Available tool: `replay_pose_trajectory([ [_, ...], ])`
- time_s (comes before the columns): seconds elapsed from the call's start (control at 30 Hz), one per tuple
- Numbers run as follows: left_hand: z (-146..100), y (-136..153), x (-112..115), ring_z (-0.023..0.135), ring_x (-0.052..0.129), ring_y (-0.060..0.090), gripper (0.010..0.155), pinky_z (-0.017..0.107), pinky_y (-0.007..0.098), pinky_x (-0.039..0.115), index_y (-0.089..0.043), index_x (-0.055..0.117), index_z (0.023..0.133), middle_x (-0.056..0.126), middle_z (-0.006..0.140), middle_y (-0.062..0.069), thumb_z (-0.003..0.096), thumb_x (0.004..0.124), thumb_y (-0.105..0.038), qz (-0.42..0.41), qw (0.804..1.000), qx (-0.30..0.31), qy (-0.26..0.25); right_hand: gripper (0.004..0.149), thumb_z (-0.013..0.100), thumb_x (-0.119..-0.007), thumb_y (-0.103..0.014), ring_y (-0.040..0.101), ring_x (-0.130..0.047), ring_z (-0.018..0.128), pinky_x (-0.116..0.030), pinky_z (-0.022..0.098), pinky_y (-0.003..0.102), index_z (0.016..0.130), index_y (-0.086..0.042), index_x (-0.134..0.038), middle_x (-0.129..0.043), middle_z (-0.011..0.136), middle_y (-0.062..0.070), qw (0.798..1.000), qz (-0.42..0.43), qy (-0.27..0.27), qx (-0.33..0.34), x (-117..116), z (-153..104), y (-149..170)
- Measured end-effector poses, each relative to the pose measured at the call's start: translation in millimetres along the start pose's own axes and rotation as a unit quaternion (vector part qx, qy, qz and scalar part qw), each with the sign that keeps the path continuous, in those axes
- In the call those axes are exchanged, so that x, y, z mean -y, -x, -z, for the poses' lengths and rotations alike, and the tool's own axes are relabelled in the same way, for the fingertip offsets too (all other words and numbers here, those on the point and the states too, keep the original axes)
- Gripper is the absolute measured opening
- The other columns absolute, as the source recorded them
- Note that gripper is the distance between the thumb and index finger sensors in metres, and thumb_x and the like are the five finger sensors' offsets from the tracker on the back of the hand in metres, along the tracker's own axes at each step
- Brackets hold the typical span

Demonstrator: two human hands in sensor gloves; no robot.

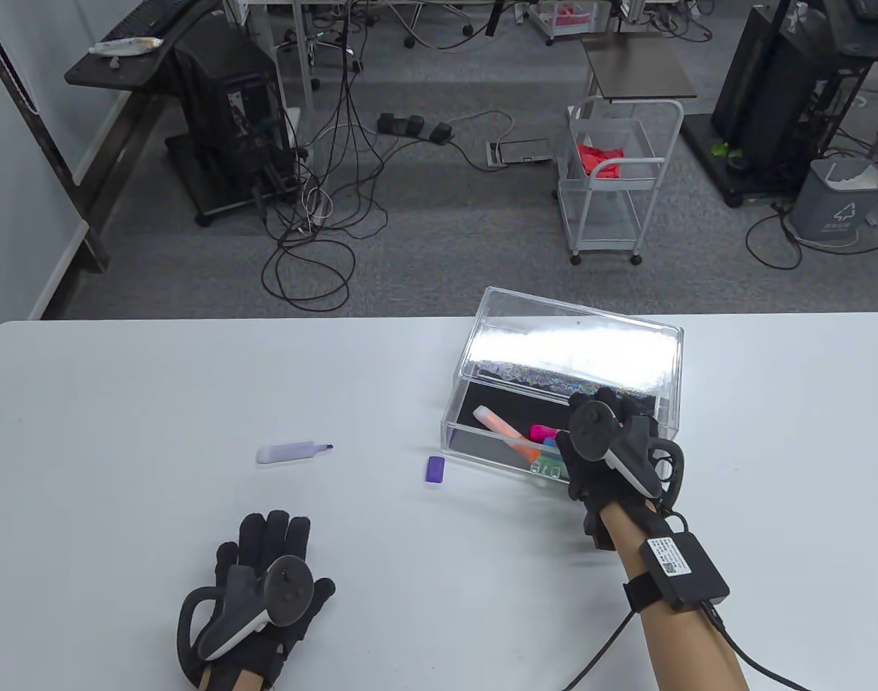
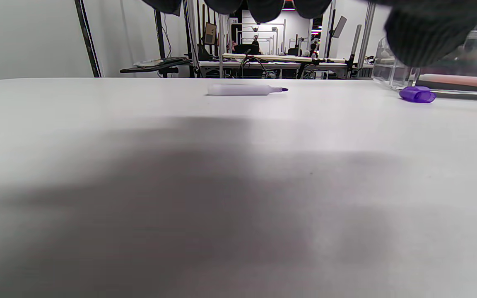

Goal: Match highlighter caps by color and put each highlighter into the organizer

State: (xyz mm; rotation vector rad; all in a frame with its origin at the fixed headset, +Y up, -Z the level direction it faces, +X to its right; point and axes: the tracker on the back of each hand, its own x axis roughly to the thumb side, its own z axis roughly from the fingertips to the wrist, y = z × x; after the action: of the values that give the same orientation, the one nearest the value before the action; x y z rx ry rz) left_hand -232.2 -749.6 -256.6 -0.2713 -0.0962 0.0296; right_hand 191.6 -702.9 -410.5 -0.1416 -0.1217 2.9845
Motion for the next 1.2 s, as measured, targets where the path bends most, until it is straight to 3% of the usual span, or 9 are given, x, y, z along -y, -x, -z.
replay_pose_trajectory([
  [0.63,3.9,4.2,2.9,0.120,0.006,0.044,0.089,0.082,0.068,0.024,-0.026,0.007,0.121,0.003,0.126,0.007,0.0595,0.054,-0.070,0.010,1.000,-0.008,0.005,0.068,0.043,-0.067,-0.052,0.041,-0.021,0.106,-0.025,0.069,0.071,0.104,-0.033,-0.044,-0.025,0.116,0.008,0.998,-0.013,0.025,0.063,15.4,-78.9,-31.6],
  [1.0,8.5,-4.3,9.1,0.119,0.004,0.044,0.089,0.082,0.068,0.023,-0.026,0.006,0.120,0.001,0.126,0.007,0.0595,0.053,-0.071,0.032,0.999,0.004,0.025,0.069,0.044,-0.067,-0.052,0.042,-0.016,0.105,-0.022,0.069,0.072,0.105,-0.033,-0.041,-0.021,0.116,0.008,0.999,-0.001,-0.013,0.052,3.1,-121.2,-37.5],
  [1.2,8.9,-5.8,9.3,0.119,0.004,0.045,0.090,0.082,0.068,0.022,-0.026,0.005,0.120,0.001,0.126,0.007,0.0594,0.053,-0.071,0.032,0.999,0.009,0.024,0.069,0.044,-0.067,-0.053,0.042,-0.016,0.105,-0.022,0.069,0.072,0.105,-0.034,-0.041,-0.019,0.115,0.007,0.999,-0.005,-0.006,0.052,-5.9,-128.0,-36.1],
])
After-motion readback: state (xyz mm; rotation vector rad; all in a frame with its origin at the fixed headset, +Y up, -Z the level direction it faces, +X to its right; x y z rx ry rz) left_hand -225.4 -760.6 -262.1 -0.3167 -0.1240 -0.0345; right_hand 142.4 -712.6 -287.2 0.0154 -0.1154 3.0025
